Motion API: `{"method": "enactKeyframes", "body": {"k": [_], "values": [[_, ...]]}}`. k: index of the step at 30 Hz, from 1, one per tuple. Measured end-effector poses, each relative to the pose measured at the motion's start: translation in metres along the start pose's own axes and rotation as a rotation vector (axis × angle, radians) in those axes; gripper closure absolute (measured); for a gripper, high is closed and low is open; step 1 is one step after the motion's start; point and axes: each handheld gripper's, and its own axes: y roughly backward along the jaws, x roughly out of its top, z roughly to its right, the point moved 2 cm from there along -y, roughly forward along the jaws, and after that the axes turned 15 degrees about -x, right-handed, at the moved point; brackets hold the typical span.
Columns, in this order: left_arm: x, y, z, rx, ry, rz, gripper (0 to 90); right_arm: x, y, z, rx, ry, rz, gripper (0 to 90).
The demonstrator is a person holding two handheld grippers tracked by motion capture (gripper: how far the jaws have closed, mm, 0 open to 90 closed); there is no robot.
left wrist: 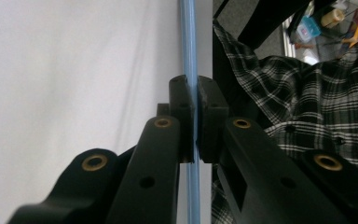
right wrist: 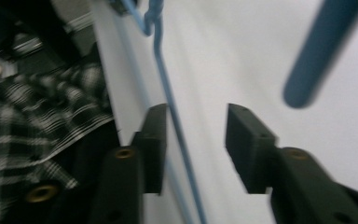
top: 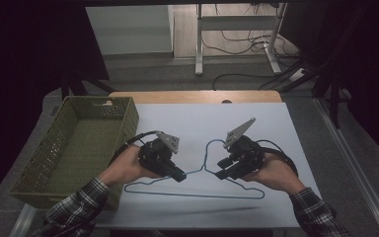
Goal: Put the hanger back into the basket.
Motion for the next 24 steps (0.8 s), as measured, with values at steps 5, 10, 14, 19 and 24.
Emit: {"method": "enactKeyframes", "body": {"k": [5, 10, 14, 19, 24], "values": [[-0.004, 0.009, 0.001, 0.034, 0.027, 0.054, 87.2, -0.005, 0.008, 0.005, -0.058, -0.011, 0.024, 41.8], [-0.008, 0.025, 0.004, 0.069, 0.039, 0.069, 87.3, -0.012, 0.020, 0.011, -0.115, -0.048, 0.062, 34.6], [-0.010, 0.036, 0.006, 0.112, 0.051, 0.091, 87.3, -0.017, 0.031, 0.018, -0.152, -0.090, 0.090, 28.3], [-0.015, 0.061, 0.012, 0.158, 0.074, 0.139, 87.3, -0.026, 0.040, 0.026, -0.194, -0.122, 0.103, 20.7], [-0.023, 0.083, 0.017, 0.221, 0.119, 0.221, 87.3, -0.035, 0.046, 0.033, -0.235, -0.169, 0.119, 17.9]]}}
